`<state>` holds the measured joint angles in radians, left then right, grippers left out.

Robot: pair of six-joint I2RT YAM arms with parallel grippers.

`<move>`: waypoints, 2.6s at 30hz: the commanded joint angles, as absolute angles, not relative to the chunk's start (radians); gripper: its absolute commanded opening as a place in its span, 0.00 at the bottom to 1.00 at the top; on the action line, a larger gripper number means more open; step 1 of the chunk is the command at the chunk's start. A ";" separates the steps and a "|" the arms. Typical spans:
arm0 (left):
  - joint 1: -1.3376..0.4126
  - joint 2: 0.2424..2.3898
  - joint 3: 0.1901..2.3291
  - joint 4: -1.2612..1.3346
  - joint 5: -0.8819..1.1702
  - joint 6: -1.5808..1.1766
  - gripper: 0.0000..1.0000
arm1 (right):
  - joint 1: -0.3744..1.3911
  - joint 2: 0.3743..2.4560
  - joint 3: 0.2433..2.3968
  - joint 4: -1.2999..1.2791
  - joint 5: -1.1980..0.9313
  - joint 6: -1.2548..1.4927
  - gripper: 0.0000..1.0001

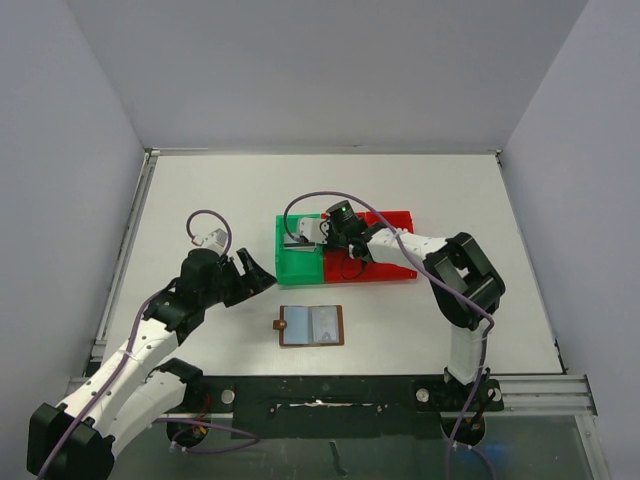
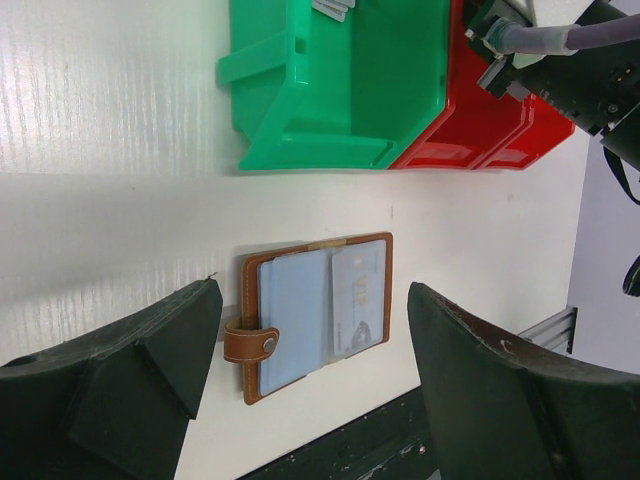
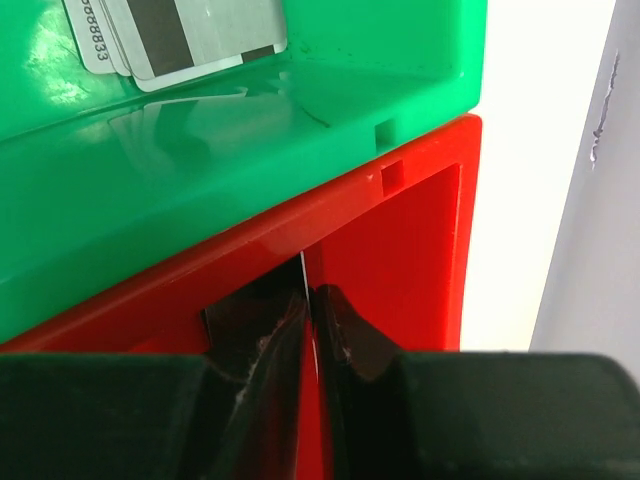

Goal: Take the credit cards out of the card holder

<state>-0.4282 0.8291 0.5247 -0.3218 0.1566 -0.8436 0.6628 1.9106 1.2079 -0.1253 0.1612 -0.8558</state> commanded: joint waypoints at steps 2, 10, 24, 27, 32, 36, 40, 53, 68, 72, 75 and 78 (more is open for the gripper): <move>-0.419 0.809 0.572 -0.294 0.167 -0.844 0.75 | 0.665 1.891 1.248 -0.092 0.153 -0.855 0.19; -0.416 0.807 0.572 -0.294 0.175 -0.841 0.75 | 0.664 1.854 1.247 -0.105 0.126 -0.829 0.33; -0.412 0.798 0.547 -0.276 0.216 -0.856 0.75 | 0.628 1.673 1.200 -0.082 -0.035 -0.617 0.44; -0.413 0.798 0.548 -0.278 0.229 -0.855 0.75 | 0.606 1.608 1.144 -0.013 -0.048 -0.411 0.45; -0.411 0.796 0.548 -0.279 0.248 -0.856 0.75 | 0.588 1.491 1.047 0.059 -0.062 -0.004 0.41; -0.410 0.800 0.548 -0.271 0.276 -0.857 0.75 | 0.577 1.348 0.884 0.167 -0.054 0.260 0.53; -0.410 0.817 0.531 -0.223 0.335 -0.879 0.75 | 0.520 1.250 0.806 0.090 -0.034 0.548 0.55; -0.715 0.892 0.547 -0.268 0.054 -0.959 0.75 | 0.605 0.976 0.538 0.025 -0.145 0.784 0.57; -0.860 0.923 0.438 -0.058 -0.085 -1.001 0.68 | 0.853 1.022 0.505 -0.139 0.096 0.943 0.52; -0.861 0.932 0.406 -0.025 -0.070 -0.997 0.67 | 0.885 1.099 0.497 -0.063 0.093 0.980 0.48; -0.861 0.935 0.379 -0.020 -0.070 -1.012 0.61 | 0.911 1.167 0.530 -0.054 0.105 0.979 0.45; -0.862 0.915 0.359 -0.011 -0.058 -1.023 0.57 | 0.940 1.228 0.590 -0.086 0.131 0.962 0.44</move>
